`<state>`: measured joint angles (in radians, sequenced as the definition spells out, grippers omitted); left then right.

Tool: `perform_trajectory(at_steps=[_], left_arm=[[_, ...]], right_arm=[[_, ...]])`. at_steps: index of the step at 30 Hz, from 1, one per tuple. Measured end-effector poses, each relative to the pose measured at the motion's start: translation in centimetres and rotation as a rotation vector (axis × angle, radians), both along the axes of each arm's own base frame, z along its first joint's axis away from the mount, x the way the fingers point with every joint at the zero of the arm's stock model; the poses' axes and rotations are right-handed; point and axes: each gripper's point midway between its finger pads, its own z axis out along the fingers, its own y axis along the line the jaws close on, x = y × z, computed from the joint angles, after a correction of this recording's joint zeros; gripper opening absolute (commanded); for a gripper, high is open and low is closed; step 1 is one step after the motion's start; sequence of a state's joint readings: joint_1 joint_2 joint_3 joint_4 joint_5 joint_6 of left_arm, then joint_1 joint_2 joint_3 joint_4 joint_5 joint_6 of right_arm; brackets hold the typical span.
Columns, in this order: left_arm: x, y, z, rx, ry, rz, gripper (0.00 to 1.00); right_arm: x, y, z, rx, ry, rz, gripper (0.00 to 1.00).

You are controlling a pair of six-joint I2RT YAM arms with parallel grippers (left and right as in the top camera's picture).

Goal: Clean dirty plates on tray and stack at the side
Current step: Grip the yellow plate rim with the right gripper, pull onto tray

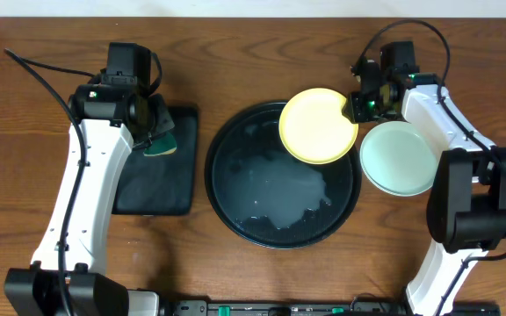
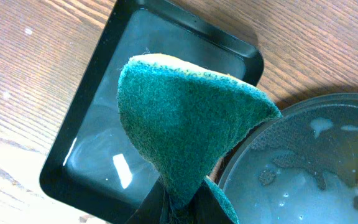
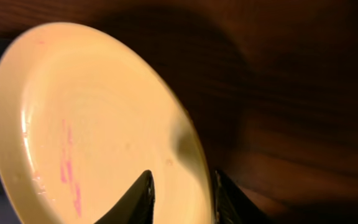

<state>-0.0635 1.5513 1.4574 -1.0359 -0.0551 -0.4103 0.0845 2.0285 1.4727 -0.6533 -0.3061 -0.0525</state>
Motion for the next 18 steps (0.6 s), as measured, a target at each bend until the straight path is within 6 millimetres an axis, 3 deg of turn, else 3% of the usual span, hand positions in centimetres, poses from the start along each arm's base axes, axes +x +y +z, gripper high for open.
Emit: perform_trajectory(at_steps=[7,10,18], left_arm=[[0.0,0.0,0.0,0.000,0.000,0.000,0.07],[0.0,0.0,0.0,0.000,0.000,0.000,0.07],[0.0,0.0,0.0,0.000,0.000,0.000,0.07]], right_arm=[[-0.7,-0.1,-1.8,-0.006,0.056,0.003,0.15],[-0.7,-0.1,-1.9,-0.008,0.057,0.004,0.01],[-1.2,0.0,-2.0,0.003,0.091,-0.026,0.01]])
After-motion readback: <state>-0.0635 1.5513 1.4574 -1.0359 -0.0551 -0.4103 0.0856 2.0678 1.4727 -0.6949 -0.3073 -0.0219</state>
